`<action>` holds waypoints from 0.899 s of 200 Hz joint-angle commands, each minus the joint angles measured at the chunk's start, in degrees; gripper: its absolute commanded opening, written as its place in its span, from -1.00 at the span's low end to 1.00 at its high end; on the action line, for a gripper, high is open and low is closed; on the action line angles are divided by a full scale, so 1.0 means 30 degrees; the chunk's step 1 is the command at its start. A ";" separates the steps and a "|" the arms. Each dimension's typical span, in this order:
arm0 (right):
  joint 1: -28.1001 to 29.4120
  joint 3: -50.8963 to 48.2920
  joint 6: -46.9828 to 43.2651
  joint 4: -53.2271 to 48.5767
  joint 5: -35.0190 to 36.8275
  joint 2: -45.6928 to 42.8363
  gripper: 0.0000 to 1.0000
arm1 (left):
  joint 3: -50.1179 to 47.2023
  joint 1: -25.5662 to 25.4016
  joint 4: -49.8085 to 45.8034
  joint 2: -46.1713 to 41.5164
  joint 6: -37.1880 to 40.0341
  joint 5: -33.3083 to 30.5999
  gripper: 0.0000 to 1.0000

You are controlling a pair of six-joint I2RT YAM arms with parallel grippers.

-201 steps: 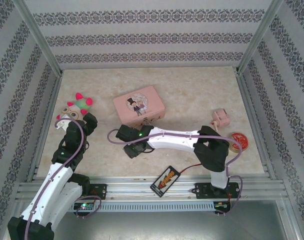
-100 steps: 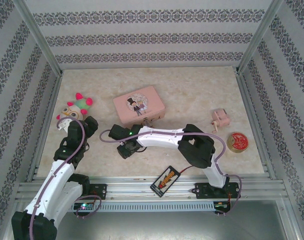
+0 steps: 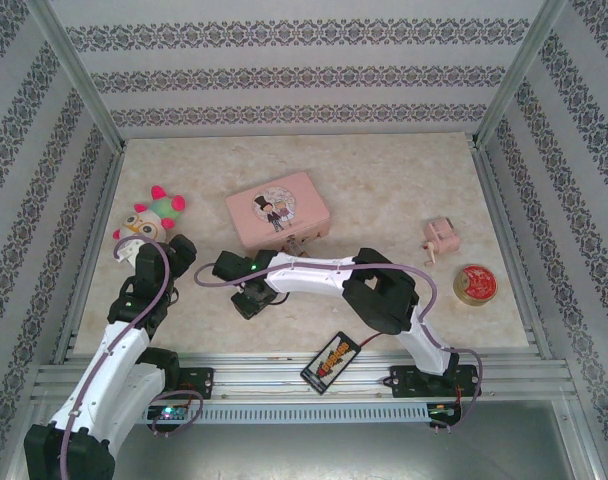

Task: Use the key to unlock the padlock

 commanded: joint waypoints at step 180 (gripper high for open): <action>-0.1692 -0.1500 0.0880 0.1059 -0.3033 -0.1065 -0.75 | -0.0149 0.0498 0.0186 -0.0138 -0.0149 0.0145 0.99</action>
